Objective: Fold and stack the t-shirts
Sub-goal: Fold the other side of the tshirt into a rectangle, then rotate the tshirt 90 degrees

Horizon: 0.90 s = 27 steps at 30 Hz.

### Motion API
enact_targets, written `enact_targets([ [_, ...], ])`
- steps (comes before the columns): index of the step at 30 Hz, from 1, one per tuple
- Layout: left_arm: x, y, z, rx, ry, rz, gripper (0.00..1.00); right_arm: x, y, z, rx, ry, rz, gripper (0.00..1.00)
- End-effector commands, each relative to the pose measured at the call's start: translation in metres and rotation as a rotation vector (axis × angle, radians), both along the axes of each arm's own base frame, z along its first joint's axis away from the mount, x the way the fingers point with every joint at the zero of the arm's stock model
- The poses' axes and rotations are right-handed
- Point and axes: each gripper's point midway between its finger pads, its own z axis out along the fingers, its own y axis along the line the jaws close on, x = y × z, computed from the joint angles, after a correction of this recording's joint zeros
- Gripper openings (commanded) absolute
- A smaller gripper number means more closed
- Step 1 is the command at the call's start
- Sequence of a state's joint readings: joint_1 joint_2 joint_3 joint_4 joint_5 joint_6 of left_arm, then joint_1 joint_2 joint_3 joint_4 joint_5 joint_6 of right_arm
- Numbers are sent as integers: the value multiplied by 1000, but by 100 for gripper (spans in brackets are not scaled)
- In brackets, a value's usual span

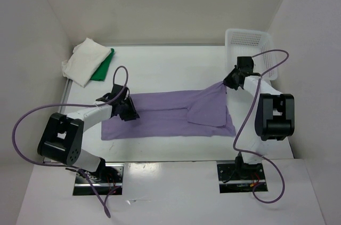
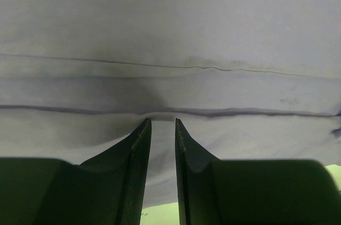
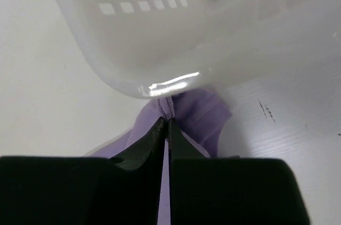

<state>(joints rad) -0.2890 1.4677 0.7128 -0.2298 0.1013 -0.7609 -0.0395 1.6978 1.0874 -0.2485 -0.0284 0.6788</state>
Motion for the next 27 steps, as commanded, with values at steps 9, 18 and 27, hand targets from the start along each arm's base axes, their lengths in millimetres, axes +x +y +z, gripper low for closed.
enact_targets([
  [9,13,8,63,-30,-171,-2,35,-11,-16,52,-94,-29,-32,56],
  [18,70,-7,67,-81,-202,0,37,-82,46,-8,61,111,64,7],
  [27,90,41,20,-223,-65,168,37,-120,54,-62,125,229,-23,1],
])
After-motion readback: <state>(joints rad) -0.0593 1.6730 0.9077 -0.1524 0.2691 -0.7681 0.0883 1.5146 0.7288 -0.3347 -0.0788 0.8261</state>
